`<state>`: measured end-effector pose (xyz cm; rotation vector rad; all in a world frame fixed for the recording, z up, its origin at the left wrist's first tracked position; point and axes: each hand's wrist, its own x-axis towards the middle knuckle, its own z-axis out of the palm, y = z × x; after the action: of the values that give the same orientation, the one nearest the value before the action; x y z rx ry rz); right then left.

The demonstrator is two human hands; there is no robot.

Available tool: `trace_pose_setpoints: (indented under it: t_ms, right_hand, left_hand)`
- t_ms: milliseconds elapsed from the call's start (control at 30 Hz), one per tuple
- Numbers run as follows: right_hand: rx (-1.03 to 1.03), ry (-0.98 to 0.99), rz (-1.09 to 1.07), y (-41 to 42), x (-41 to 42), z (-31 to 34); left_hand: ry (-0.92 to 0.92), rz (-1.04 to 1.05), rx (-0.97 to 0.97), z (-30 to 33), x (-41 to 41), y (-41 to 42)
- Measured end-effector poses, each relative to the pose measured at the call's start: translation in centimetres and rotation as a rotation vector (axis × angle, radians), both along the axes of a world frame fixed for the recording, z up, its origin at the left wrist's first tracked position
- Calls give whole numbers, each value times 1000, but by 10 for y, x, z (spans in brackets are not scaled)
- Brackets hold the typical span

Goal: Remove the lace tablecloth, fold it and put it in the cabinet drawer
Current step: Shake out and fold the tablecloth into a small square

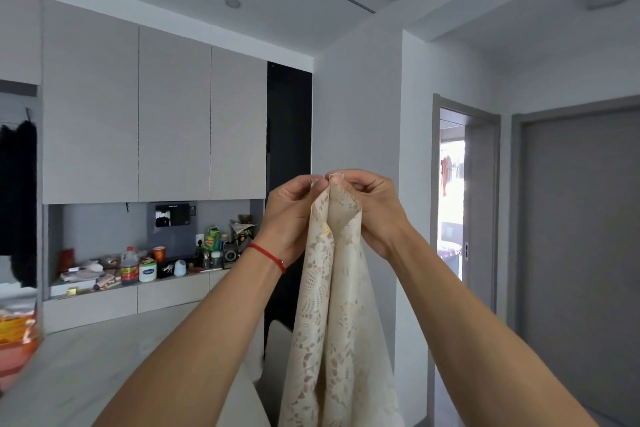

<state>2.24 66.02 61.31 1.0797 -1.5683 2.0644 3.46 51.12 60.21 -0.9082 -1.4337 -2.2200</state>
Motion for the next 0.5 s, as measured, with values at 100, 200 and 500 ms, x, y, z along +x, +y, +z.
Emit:
trace_pose_setpoints:
  t_ms: [100, 200, 500]
  right_hand:
    - [49, 37, -2, -6, 3, 1]
    - [108, 19, 19, -12, 5, 1]
    - [340, -311, -185, -17, 0, -15]
  left_hand:
    - [18, 2, -15, -6, 2, -6]
    - [1, 1, -21, -10, 2, -12]
    - [-123, -65, -212, -21, 5, -34]
